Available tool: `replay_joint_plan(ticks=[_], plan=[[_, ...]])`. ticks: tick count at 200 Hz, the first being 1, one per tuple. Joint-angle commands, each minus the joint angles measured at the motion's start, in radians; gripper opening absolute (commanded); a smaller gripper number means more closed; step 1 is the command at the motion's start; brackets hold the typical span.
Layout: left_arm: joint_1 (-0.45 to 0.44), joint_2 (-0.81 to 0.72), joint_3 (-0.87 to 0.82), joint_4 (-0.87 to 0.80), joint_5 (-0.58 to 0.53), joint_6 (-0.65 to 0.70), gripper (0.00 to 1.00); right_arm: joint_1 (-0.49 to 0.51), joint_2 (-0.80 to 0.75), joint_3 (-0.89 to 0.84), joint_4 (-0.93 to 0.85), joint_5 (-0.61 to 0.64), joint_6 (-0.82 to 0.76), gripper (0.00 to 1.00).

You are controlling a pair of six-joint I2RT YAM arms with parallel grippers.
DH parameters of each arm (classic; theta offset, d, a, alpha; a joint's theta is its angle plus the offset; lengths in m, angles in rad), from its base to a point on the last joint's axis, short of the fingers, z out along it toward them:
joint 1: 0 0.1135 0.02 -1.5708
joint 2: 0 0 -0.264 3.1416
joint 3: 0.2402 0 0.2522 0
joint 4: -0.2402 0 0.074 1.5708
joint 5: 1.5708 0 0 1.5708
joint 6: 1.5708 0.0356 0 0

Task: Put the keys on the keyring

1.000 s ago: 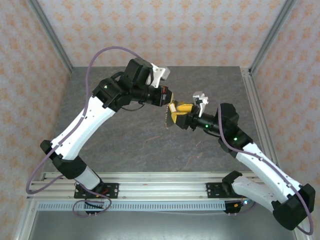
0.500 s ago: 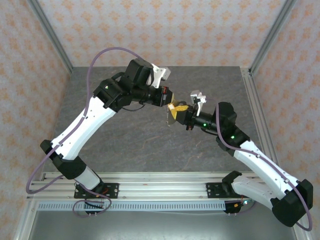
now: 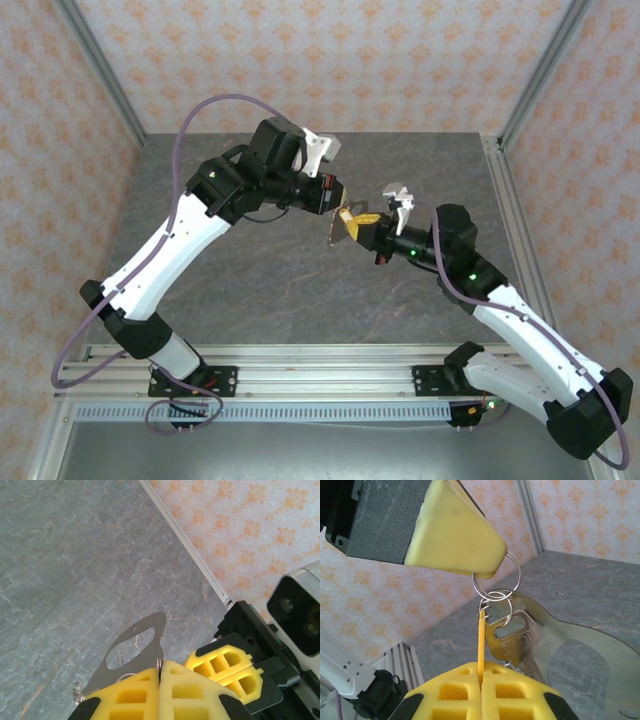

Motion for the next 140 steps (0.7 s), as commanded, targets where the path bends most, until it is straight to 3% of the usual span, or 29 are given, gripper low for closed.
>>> replay_joint_plan(ticks=[1, 85, 140], plan=[[0.013, -0.052, -0.007, -0.015, -0.026, 0.034, 0.0, 0.004, -0.031, 0.049, -0.063, 0.055, -0.07, 0.0], [0.023, -0.065, -0.01, -0.051, -0.007, 0.099, 0.0, -0.006, -0.071, 0.066, -0.088, 0.109, -0.087, 0.0], [0.023, -0.107, -0.111, -0.007, 0.086, 0.185, 0.0, -0.012, -0.073, 0.104, -0.104, 0.104, -0.084, 0.0]])
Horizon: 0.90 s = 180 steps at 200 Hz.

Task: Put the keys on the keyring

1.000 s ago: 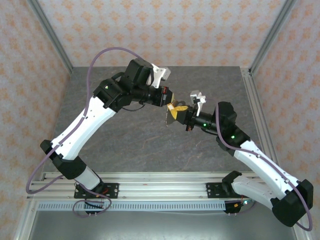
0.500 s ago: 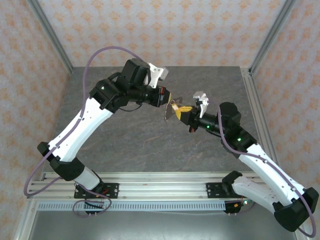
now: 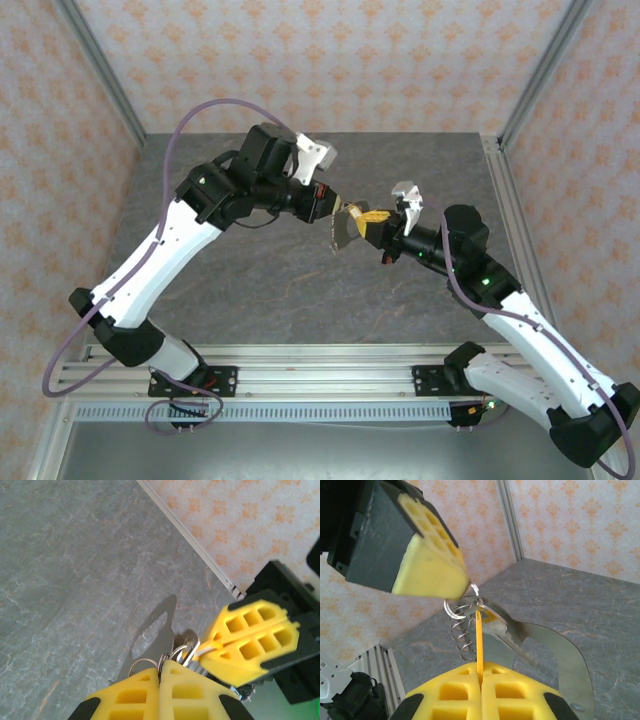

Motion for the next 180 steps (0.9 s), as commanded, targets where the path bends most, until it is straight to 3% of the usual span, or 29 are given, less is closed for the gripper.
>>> replay_joint_plan(ticks=[1, 94, 118, 180], plan=[[0.015, -0.04, -0.035, 0.005, 0.051, 0.068, 0.0, -0.01, -0.019, 0.053, 0.011, 0.021, -0.012, 0.0], [0.015, -0.017, -0.016, -0.079, 0.071, 0.127, 0.0, -0.011, -0.023, 0.072, -0.058, 0.136, -0.079, 0.0], [0.015, 0.004, 0.022, -0.136, 0.026, 0.157, 0.0, -0.01, -0.028, 0.083, -0.098, 0.166, -0.123, 0.0], [0.015, 0.041, -0.006, -0.095, -0.02, 0.145, 0.0, -0.008, -0.039, 0.106, -0.132, 0.084, -0.17, 0.0]])
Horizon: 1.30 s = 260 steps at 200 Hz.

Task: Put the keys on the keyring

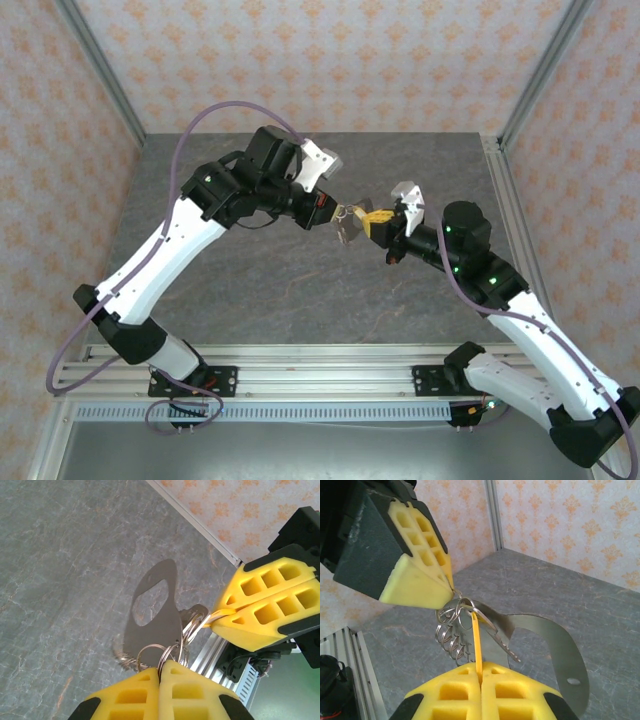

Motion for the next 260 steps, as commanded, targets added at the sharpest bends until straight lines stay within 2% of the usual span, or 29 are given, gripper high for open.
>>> replay_joint_plan(ticks=[1, 49, 67, 81, 105, 133, 151, 184, 260], plan=[[0.01, 0.009, -0.015, -0.047, -0.045, 0.009, 0.0, -0.008, -0.035, 0.04, 0.021, 0.012, -0.027, 0.0], [0.009, 0.02, -0.042, 0.017, 0.001, -0.02, 0.0, 0.002, -0.021, 0.037, 0.02, -0.006, -0.02, 0.0], [0.009, 0.017, -0.048, 0.015, -0.001, -0.022, 0.18, 0.003, -0.018, 0.042, 0.012, 0.008, -0.023, 0.0], [0.011, 0.008, -0.06, 0.019, 0.004, -0.018, 0.24, 0.004, -0.011, 0.05, 0.002, 0.012, -0.024, 0.0], [0.016, -0.005, -0.081, 0.034, 0.002, -0.028, 0.42, 0.005, 0.012, 0.069, -0.03, 0.022, -0.025, 0.0], [0.033, -0.024, -0.121, 0.055, -0.009, -0.036, 0.46, 0.004, 0.029, 0.082, -0.045, 0.023, -0.025, 0.0], [0.06, -0.056, -0.171, 0.096, -0.012, -0.057, 0.53, 0.004, 0.048, 0.095, -0.059, 0.026, -0.025, 0.0], [0.119, -0.132, -0.263, 0.146, -0.017, -0.067, 0.56, 0.004, 0.083, 0.104, -0.058, 0.024, -0.017, 0.0], [0.147, -0.298, -0.472, 0.21, -0.293, -0.037, 0.62, 0.022, 0.254, 0.189, -0.118, 0.085, -0.037, 0.0]])
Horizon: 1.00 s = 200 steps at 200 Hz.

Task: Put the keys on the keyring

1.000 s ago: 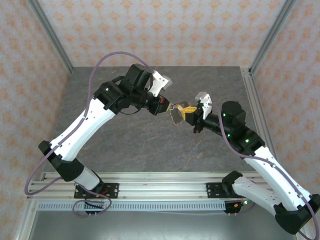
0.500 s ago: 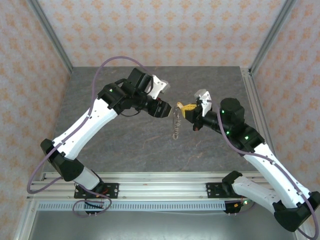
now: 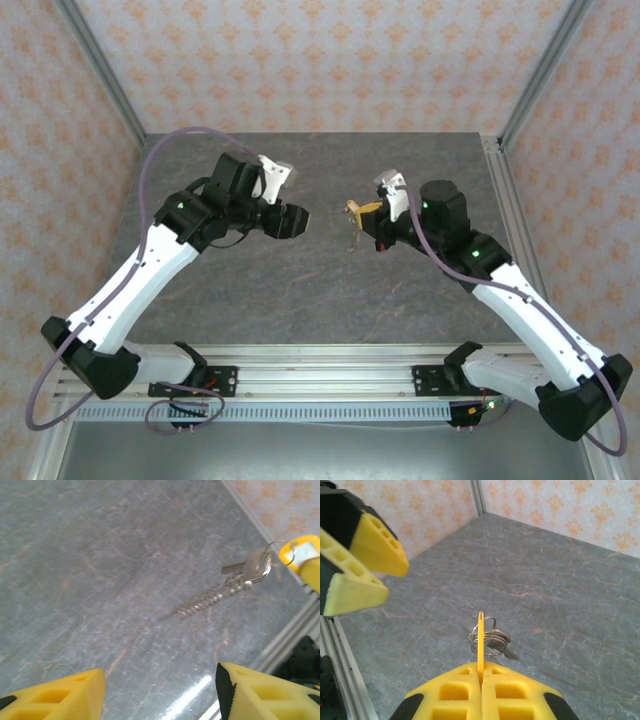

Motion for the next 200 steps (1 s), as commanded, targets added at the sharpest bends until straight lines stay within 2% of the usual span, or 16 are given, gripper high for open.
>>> replay_joint_plan(ticks=[1, 46, 94, 122, 139, 177, 200], plan=[[0.012, -0.045, -0.058, 0.051, -0.135, 0.014, 0.62, 0.019, 0.051, 0.046, 0.01, 0.029, -0.016, 0.0], [0.025, -0.088, -0.082, 0.033, -0.176, 0.039, 0.62, 0.055, 0.169, 0.029, 0.142, 0.016, 0.021, 0.0], [0.105, -0.109, -0.166, 0.082, -0.11, -0.004, 0.64, 0.145, 0.208, -0.022, 0.255, 0.078, 0.093, 0.0], [0.16, -0.074, -0.206, 0.144, -0.049, -0.049, 0.69, 0.149, 0.181, -0.126, 0.303, 0.17, 0.147, 0.0], [0.161, -0.042, -0.195, 0.152, -0.04, -0.052, 0.7, 0.145, 0.175, -0.203, 0.343, 0.205, 0.174, 0.0], [0.161, -0.011, -0.179, 0.163, -0.031, -0.061, 0.71, 0.122, 0.205, -0.332, 0.42, 0.199, 0.233, 0.0], [0.161, 0.013, -0.178, 0.184, -0.005, -0.072, 0.71, 0.109, 0.187, -0.394, 0.418, 0.298, 0.273, 0.0]])
